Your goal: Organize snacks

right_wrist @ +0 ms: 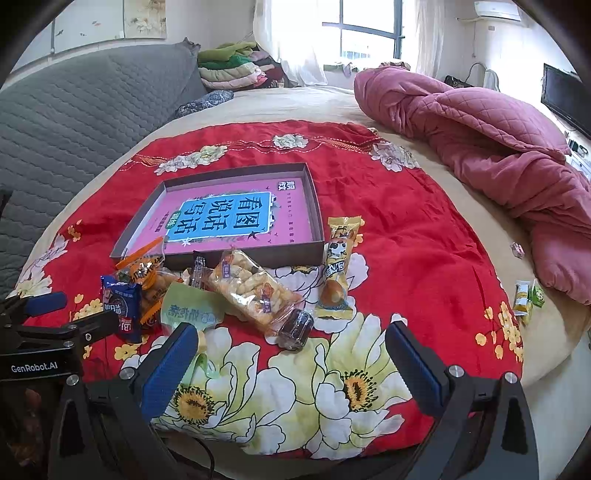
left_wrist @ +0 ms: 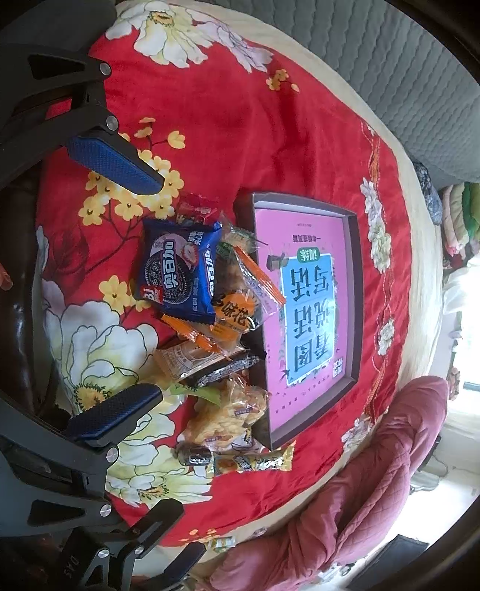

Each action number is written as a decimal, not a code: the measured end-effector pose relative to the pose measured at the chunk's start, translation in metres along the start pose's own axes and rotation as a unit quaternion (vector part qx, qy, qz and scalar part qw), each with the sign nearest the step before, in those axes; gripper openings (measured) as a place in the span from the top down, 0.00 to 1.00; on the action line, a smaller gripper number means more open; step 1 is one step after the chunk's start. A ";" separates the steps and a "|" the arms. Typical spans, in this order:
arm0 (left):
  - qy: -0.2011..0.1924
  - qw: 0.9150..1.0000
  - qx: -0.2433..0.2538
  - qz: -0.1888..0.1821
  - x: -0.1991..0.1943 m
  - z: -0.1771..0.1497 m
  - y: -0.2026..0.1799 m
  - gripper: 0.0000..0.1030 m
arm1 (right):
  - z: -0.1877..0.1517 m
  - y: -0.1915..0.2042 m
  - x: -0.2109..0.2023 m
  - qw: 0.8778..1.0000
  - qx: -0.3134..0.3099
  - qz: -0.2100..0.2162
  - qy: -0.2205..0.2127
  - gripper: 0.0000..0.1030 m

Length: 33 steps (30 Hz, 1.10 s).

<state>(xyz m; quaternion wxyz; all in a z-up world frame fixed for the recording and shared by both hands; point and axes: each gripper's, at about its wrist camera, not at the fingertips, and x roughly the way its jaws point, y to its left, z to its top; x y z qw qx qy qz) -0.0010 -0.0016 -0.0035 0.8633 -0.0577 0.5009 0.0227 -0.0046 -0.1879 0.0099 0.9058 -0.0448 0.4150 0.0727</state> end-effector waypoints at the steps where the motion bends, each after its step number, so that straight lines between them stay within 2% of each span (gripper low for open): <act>1: 0.001 1.000 0.000 -0.001 0.001 0.000 0.000 0.01 | 0.000 0.000 0.000 1.000 0.000 0.001 0.000 0.01; 33: 0.004 1.000 0.000 -0.008 0.002 -0.001 -0.002 0.01 | -0.001 -0.001 0.004 1.000 0.003 -0.002 0.005 0.01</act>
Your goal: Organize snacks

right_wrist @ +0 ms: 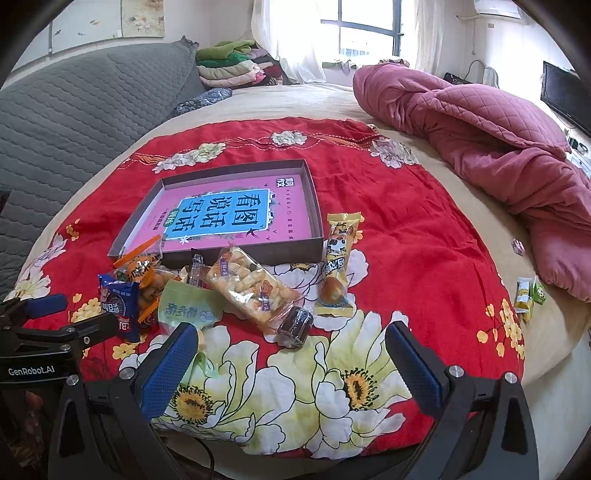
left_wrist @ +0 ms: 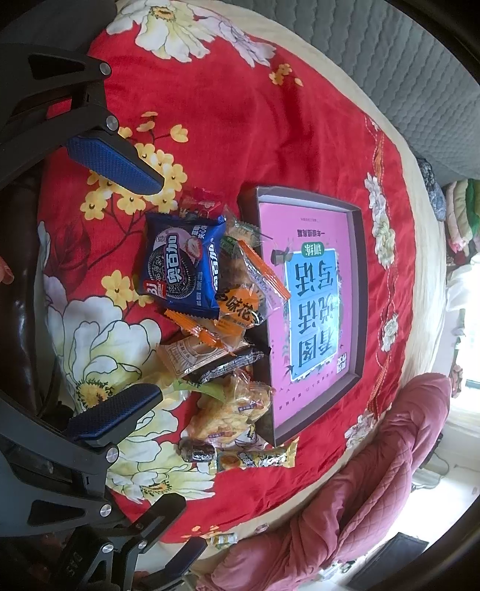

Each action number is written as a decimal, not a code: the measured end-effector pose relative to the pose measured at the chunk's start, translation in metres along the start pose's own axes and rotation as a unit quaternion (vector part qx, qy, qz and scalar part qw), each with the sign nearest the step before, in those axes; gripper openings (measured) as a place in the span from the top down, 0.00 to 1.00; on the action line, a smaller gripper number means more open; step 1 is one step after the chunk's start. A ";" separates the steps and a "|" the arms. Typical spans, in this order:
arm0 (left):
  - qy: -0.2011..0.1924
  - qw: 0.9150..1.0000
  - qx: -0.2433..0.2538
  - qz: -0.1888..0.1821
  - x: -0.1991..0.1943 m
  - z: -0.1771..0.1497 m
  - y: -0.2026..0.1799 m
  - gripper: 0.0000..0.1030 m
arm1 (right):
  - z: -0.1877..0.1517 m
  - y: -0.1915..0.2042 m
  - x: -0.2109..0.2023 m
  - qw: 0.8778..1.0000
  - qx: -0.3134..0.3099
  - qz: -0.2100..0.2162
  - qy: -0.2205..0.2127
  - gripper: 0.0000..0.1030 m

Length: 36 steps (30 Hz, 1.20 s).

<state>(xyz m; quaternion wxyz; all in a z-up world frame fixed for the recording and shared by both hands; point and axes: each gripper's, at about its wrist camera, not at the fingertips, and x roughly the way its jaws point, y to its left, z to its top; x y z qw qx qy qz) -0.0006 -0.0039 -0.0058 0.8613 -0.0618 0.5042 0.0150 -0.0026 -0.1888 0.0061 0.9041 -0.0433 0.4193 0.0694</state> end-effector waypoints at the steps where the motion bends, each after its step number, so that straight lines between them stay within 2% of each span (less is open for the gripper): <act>1: 0.000 1.000 0.000 0.000 0.000 0.000 0.000 0.01 | 0.000 0.000 0.000 1.000 0.000 0.001 0.000 0.01; 23: 0.009 1.000 -0.012 -0.014 0.004 0.000 0.006 0.01 | -0.002 -0.005 0.004 1.000 0.012 0.005 0.002 0.01; 31: 0.019 0.997 -0.063 -0.027 0.008 0.005 0.035 0.01 | 0.000 -0.012 0.009 0.999 0.033 0.021 0.007 0.01; 36: 0.026 0.997 -0.065 -0.025 0.015 0.007 0.042 0.01 | 0.001 -0.019 0.013 0.998 0.053 0.031 0.009 0.01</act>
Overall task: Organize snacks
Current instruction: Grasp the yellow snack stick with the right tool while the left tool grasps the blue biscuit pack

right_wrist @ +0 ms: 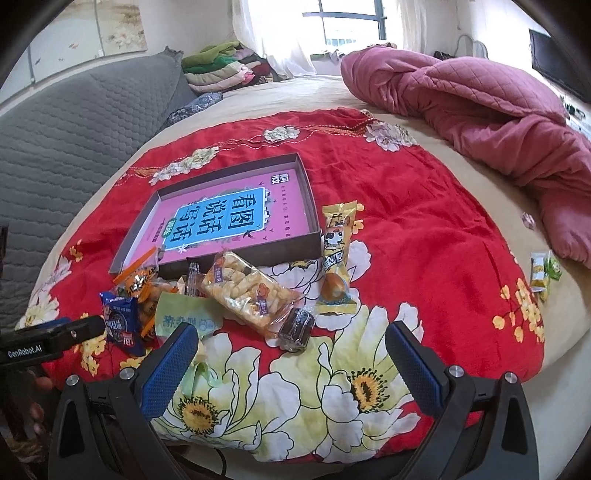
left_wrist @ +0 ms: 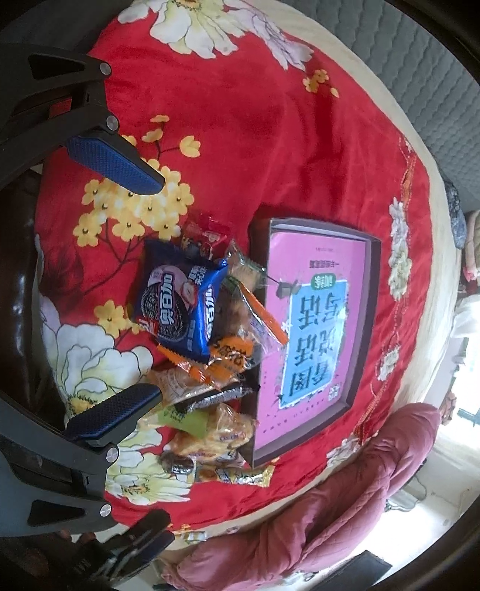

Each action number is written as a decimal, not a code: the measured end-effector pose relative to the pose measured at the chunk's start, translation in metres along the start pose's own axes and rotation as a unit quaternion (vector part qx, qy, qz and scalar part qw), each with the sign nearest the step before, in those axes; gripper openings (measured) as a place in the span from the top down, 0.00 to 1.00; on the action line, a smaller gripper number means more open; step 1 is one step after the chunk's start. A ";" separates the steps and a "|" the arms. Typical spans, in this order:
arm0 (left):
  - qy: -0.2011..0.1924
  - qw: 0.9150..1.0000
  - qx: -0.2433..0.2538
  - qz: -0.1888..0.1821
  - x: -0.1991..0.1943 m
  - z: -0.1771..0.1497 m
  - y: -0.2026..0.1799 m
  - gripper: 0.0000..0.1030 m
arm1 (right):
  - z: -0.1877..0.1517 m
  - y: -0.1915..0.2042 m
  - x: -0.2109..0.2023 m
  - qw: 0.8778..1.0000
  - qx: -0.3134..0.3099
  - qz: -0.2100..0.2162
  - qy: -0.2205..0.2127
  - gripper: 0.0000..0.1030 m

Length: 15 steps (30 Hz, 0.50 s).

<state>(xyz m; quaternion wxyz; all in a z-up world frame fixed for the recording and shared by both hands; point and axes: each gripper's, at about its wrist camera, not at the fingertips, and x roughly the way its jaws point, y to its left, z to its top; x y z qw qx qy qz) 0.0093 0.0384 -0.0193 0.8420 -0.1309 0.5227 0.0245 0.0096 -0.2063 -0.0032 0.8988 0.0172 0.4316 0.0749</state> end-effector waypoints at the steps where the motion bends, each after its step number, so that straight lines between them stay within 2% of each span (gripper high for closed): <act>1: 0.007 1.000 -0.002 -0.004 0.003 0.000 0.001 0.01 | 0.000 -0.002 0.001 1.000 0.006 0.002 0.000 0.01; 6: 0.029 0.999 -0.007 -0.016 0.018 0.000 0.005 0.01 | 0.003 -0.009 0.007 1.000 0.021 0.009 0.000 0.01; 9: 0.026 0.999 -0.007 -0.027 0.022 0.001 0.005 0.01 | 0.005 -0.012 0.012 1.000 0.028 0.011 0.000 0.01; 15: 0.018 1.000 -0.006 -0.017 0.030 0.007 0.008 0.01 | 0.010 -0.017 0.025 0.999 0.036 0.011 0.000 0.01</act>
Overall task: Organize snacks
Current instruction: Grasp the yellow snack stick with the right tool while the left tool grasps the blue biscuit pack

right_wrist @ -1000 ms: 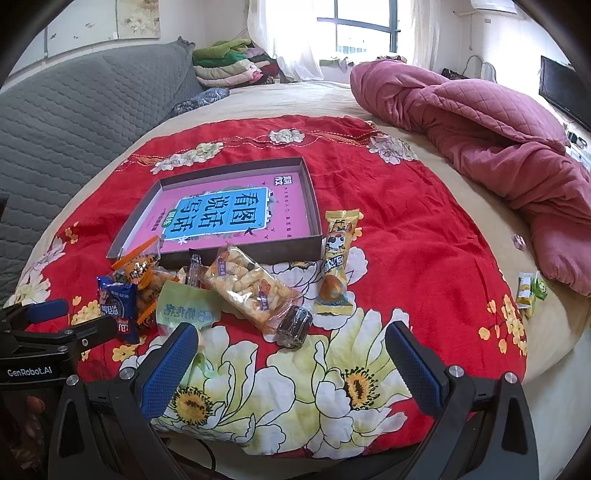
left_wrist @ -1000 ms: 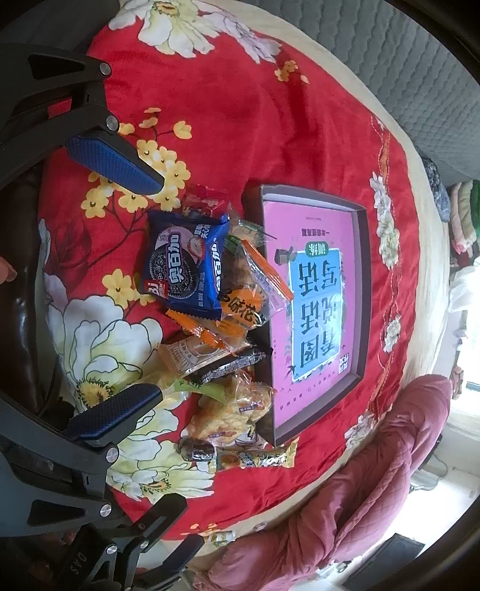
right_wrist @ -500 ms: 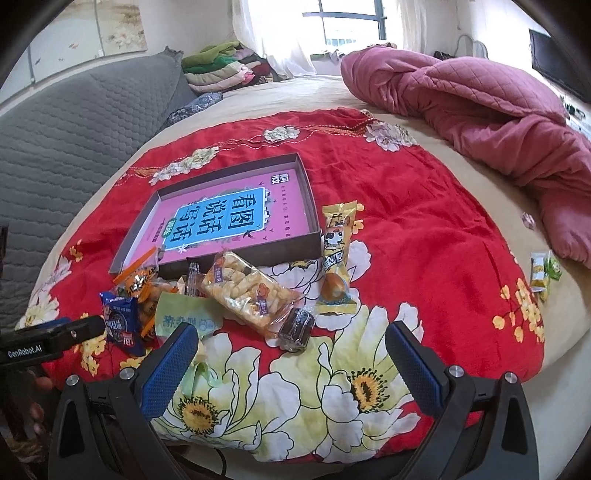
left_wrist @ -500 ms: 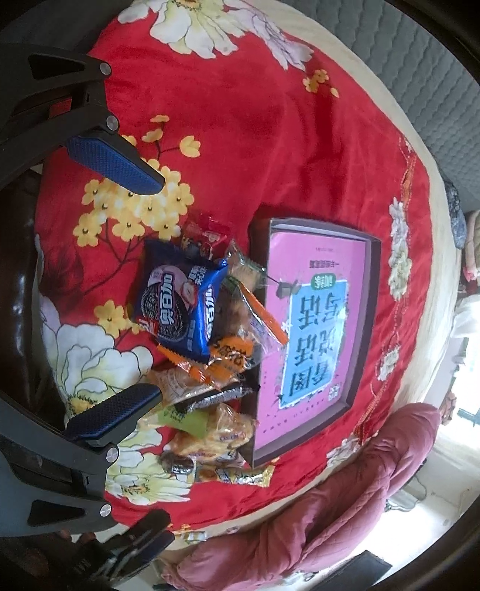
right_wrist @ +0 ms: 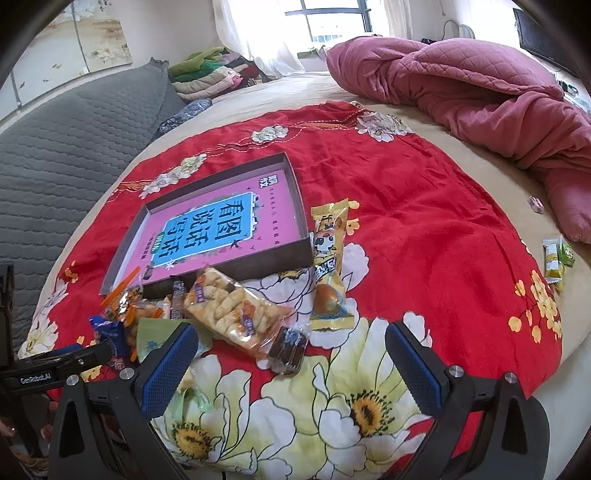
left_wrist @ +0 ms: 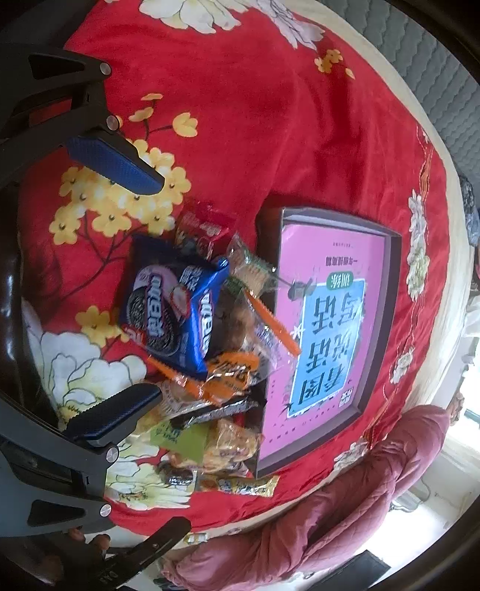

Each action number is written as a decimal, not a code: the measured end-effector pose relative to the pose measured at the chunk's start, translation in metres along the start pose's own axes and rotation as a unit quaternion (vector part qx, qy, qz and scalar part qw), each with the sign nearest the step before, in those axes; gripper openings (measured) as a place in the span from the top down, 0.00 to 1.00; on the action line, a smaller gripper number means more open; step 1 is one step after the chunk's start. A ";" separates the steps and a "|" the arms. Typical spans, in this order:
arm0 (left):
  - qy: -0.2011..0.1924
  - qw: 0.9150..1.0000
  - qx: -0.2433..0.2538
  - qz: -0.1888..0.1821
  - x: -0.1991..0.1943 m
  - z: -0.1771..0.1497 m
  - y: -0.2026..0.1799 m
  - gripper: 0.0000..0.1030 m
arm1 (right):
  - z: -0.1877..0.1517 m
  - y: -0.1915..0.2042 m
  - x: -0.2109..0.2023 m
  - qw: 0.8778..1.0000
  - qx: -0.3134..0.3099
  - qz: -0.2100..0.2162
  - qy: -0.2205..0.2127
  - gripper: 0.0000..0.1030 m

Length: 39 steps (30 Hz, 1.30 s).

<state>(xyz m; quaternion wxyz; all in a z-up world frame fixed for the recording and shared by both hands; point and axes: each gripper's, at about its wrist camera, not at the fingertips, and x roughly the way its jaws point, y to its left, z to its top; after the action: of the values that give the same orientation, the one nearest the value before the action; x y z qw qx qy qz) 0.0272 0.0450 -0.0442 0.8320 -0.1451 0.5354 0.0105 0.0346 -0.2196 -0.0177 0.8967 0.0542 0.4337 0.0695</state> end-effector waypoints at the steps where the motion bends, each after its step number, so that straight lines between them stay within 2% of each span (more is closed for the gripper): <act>1: 0.001 1.000 -0.002 0.001 0.002 0.001 0.002 0.01 | 0.001 -0.001 0.002 1.000 0.001 0.001 0.001 0.01; 7: 0.010 1.000 0.000 0.000 0.012 0.002 0.002 0.01 | 0.006 -0.009 0.019 1.000 0.015 -0.008 0.006 0.01; 12: 0.008 1.000 0.004 -0.003 0.015 0.002 -0.001 0.01 | 0.020 -0.020 0.030 0.998 0.019 -0.052 -0.014 0.01; 18: 0.009 1.000 -0.011 -0.005 0.019 0.002 0.007 0.06 | 0.033 -0.030 0.052 0.997 0.036 -0.072 -0.009 0.10; 24: 0.008 1.000 -0.004 -0.013 0.021 0.001 0.003 0.13 | 0.037 -0.032 0.072 0.997 0.038 -0.062 0.003 0.31; 26: 0.008 1.000 -0.001 -0.015 0.022 0.001 0.002 0.14 | 0.036 -0.030 0.077 0.998 0.032 -0.062 0.008 0.34; 28: 0.006 1.000 -0.001 -0.020 0.021 0.000 0.001 0.19 | 0.036 -0.027 0.080 0.998 0.026 -0.058 0.007 0.43; 34: 0.007 0.999 -0.003 -0.032 0.024 0.001 0.000 0.24 | 0.035 -0.018 0.084 0.999 0.000 -0.040 0.009 0.64; 39: 0.007 0.999 -0.003 -0.034 0.025 0.001 -0.001 0.28 | 0.034 -0.015 0.082 0.999 -0.012 -0.029 0.005 0.74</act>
<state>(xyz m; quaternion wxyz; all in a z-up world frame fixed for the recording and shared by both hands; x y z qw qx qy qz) 0.0394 0.0412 -0.0663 0.8276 -0.1656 0.5361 -0.0178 0.1126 -0.2216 -0.0625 0.8969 0.0305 0.4385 0.0489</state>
